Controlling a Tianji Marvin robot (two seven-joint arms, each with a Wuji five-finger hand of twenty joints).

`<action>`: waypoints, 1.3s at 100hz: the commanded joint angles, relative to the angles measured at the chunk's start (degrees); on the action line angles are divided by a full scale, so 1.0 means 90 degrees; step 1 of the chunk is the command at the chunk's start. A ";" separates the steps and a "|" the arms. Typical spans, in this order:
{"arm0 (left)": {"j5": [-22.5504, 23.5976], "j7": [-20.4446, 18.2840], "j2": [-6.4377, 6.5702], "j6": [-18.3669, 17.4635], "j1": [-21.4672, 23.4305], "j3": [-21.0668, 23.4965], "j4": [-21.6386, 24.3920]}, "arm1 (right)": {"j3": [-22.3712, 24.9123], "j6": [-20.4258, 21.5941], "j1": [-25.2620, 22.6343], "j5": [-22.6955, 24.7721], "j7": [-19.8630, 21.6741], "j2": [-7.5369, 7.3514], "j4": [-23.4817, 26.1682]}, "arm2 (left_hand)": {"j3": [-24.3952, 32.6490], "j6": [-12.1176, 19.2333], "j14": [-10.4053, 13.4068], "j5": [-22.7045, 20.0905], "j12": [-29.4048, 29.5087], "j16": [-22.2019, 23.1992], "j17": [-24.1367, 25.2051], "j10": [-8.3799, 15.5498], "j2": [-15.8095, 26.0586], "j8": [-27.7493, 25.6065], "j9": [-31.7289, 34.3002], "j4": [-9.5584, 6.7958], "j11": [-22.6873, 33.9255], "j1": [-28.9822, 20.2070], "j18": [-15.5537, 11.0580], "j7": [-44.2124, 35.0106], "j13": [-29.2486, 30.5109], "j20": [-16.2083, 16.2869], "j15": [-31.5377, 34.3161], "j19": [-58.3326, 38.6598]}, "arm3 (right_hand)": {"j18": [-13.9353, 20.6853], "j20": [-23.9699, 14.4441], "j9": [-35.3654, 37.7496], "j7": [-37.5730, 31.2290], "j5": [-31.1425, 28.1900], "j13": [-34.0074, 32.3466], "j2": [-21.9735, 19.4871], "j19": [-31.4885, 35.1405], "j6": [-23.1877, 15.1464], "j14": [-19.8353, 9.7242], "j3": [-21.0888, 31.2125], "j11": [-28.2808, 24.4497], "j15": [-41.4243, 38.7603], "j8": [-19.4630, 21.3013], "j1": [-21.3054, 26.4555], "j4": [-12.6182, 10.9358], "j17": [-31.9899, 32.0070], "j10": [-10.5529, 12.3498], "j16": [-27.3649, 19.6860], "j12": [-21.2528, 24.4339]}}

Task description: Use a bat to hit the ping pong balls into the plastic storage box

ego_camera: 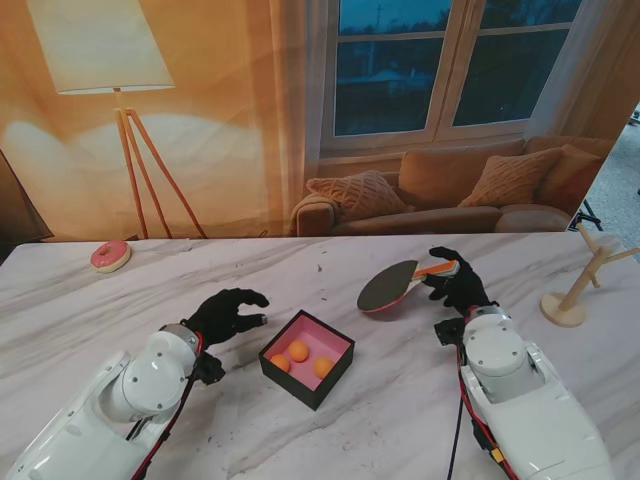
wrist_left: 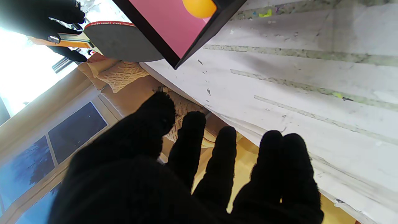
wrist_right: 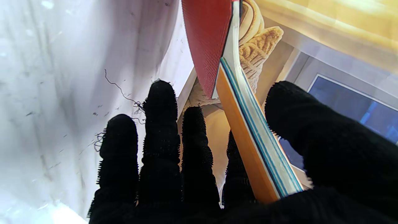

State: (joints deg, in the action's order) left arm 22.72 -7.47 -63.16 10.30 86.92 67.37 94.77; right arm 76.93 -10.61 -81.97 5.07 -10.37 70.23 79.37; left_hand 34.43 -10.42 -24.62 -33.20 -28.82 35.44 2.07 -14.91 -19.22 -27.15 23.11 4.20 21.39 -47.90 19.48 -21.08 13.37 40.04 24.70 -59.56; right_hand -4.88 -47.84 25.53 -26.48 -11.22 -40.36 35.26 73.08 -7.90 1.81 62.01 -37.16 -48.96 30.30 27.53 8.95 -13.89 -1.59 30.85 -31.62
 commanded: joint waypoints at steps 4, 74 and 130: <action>0.0022 -0.0078 -0.0018 0.0006 0.0037 0.0031 0.0055 | 0.0095 -0.0072 -0.0147 0.0133 0.0074 -0.0058 0.0028 | -0.0108 -0.0095 -0.0057 -0.0117 -0.0010 0.0045 0.0034 0.0016 0.0181 0.0024 0.0130 -0.0124 -0.0019 -0.0008 -0.0091 -0.0029 0.0097 0.0043 0.0062 -0.0116 | 0.0075 -0.0152 0.0050 -0.0126 -0.0006 -0.0016 0.0151 0.0172 0.0110 -0.0047 -0.0017 -0.0143 -0.0137 0.0086 -0.0142 -0.0191 -0.0113 -0.0036 0.0114 0.0011; -0.0077 -0.0093 -0.0032 0.0179 -0.0005 -0.0031 0.0030 | 0.0266 -0.0617 -0.0301 0.0441 -0.0042 -0.0057 -0.0038 | -0.0291 -0.0197 -0.0065 -0.0275 -0.0031 0.0034 0.0132 -0.0071 0.0291 -0.0068 0.0193 -0.0065 -0.0009 -0.0159 -0.0134 -0.0053 0.0055 -0.0063 0.0057 0.0034 | 0.0000 0.0550 0.2156 -0.1264 -0.1503 -0.1298 0.0299 0.1061 0.1187 0.0178 0.0500 -0.0771 -0.0865 -0.0216 0.0860 0.0224 -0.1077 -0.0432 -0.0114 0.0038; -0.0083 -0.0036 -0.0043 0.0150 0.0028 0.0021 0.0027 | 0.0033 -0.1058 -0.0008 0.0519 -0.0301 0.0049 -0.0574 | -0.0461 -0.0201 -0.0075 -0.0401 -0.0032 0.0035 0.0118 -0.0131 0.0257 -0.0276 0.0212 0.0036 -0.0014 -0.0304 -0.0124 -0.0068 0.0061 -0.0026 0.0081 -0.0033 | 0.0069 0.0426 0.1412 -0.1368 -0.1456 -0.0956 -0.0271 0.1365 0.1177 0.0191 0.0227 -0.0747 -0.1350 -0.0160 0.0716 -0.0192 -0.0752 -0.0563 -0.0033 0.0128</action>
State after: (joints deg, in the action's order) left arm 22.01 -7.22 -63.27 11.77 86.90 67.40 94.77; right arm 77.25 -19.82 -82.26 9.69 -13.54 70.36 74.64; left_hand 31.87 -11.74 -24.65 -35.51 -28.84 35.44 2.68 -15.74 -17.86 -28.81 23.85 4.19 21.08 -48.97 19.48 -21.78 13.37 39.91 24.78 -59.21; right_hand -5.62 -43.91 40.52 -37.90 -24.07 -50.20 33.91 85.82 4.05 4.58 64.93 -43.40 -61.16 28.05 34.97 8.90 -22.54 -6.70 30.68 -30.82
